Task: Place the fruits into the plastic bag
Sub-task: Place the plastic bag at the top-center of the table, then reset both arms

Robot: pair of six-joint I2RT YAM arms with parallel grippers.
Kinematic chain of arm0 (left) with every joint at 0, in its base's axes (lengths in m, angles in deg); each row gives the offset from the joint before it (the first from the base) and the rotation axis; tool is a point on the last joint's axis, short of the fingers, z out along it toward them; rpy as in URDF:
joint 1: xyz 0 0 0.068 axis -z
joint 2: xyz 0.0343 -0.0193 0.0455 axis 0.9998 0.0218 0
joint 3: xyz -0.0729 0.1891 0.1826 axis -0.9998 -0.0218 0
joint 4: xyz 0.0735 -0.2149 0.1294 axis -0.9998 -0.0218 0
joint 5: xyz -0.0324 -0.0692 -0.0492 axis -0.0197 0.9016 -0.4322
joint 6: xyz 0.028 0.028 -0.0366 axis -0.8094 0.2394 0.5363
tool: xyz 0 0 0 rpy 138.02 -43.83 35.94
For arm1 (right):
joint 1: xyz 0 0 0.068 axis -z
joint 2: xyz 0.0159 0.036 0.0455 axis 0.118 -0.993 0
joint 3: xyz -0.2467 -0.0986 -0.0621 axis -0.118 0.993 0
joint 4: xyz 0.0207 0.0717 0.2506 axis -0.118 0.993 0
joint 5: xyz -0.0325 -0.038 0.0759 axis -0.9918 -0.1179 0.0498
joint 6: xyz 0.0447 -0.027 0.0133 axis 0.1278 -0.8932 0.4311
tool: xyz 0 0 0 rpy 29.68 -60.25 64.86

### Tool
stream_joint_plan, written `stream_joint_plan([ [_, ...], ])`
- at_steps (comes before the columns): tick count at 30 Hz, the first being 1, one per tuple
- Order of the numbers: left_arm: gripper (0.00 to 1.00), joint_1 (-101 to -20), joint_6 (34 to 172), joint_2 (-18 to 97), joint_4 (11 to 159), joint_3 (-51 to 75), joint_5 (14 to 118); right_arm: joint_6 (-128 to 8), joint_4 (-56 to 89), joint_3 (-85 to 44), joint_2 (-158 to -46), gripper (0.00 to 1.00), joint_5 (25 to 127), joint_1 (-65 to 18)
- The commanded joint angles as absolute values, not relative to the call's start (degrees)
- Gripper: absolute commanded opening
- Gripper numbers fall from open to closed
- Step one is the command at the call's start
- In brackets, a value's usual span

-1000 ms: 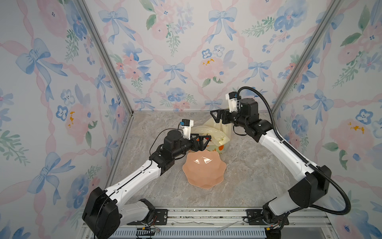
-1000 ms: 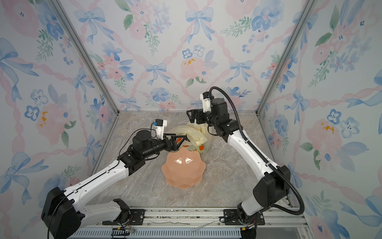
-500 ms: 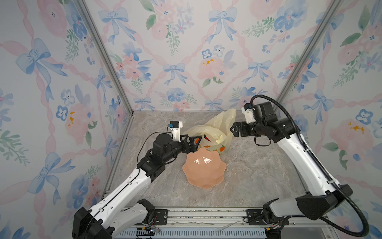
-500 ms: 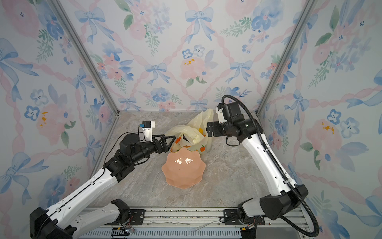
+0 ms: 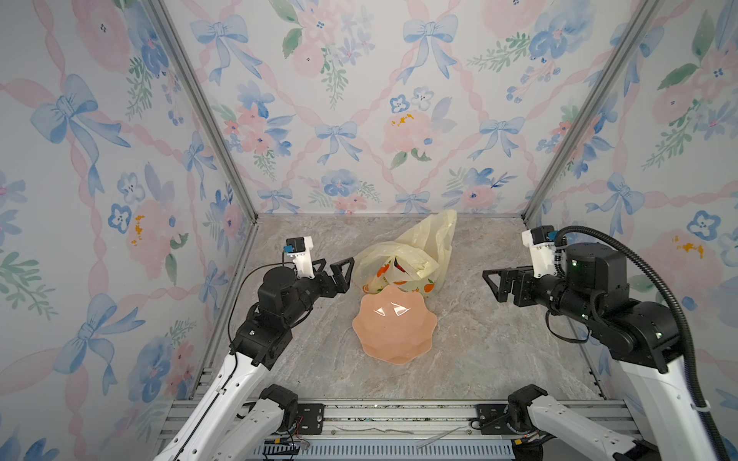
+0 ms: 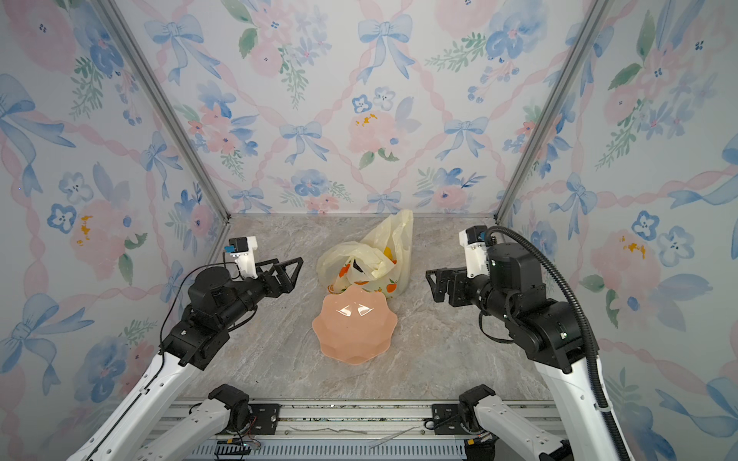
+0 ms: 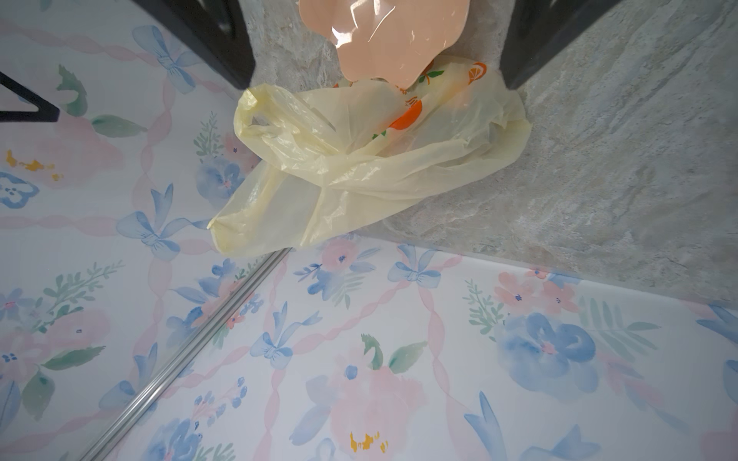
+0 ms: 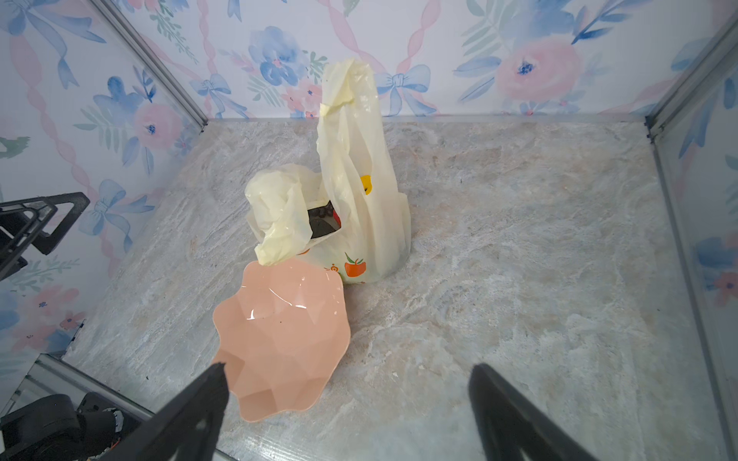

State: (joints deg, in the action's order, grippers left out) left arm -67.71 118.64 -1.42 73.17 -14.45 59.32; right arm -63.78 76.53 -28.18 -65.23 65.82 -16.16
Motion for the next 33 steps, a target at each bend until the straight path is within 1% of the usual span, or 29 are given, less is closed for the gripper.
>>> stream_joint_plan([
  [1, 0.98, -69.8, 115.1, -4.6, 69.6, -16.1, 55.3, -68.3, 67.3, -22.4, -62.2, 0.96, 63.4, -15.9],
  [6, 0.98, -71.1, 112.3, -8.3, 69.4, -18.3, 45.9, -74.8, 49.2, -7.6, -54.0, 0.96, 58.4, -15.8],
  [8, 0.98, -71.3, 111.1, -10.2, 69.4, -20.7, 41.7, -76.6, 43.9, -2.9, -52.4, 0.96, 55.6, -15.3],
  [11, 0.98, -71.4, 108.6, -11.7, 70.5, -23.1, 36.6, -80.9, 39.6, 2.6, -52.0, 0.96, 54.4, -13.8],
  [14, 0.98, -71.7, 105.7, -13.4, 74.3, -27.2, 32.9, -81.5, 34.0, 8.0, -53.0, 0.96, 53.8, -10.9],
  [19, 0.98, -72.3, 101.2, -17.1, 85.8, -37.5, 28.8, -79.9, 21.3, 17.4, -56.9, 0.96, 55.7, -4.8],
  [21, 0.98, -72.8, 100.5, -19.0, 90.3, -41.7, 26.6, -77.4, 15.6, 21.2, -59.7, 0.96, 56.5, -2.2],
  [23, 0.98, -73.8, 100.4, -19.6, 91.7, -43.9, 25.7, -75.3, 11.1, 23.8, -62.9, 0.96, 58.9, 0.1],
  [26, 0.98, -76.7, 101.1, -17.6, 91.3, -44.7, 26.7, -73.2, 2.5, 27.9, -68.3, 0.96, 59.9, 1.7],
  [29, 0.99, -80.1, 101.9, -13.7, 91.9, -44.0, 31.0, -72.2, -4.2, 30.3, -73.5, 0.96, 60.5, 2.6],
  [33, 0.98, -81.2, 100.1, -10.3, 96.2, -44.9, 32.0, -72.4, -14.3, 33.1, -79.8, 0.96, 60.4, 3.0],
])
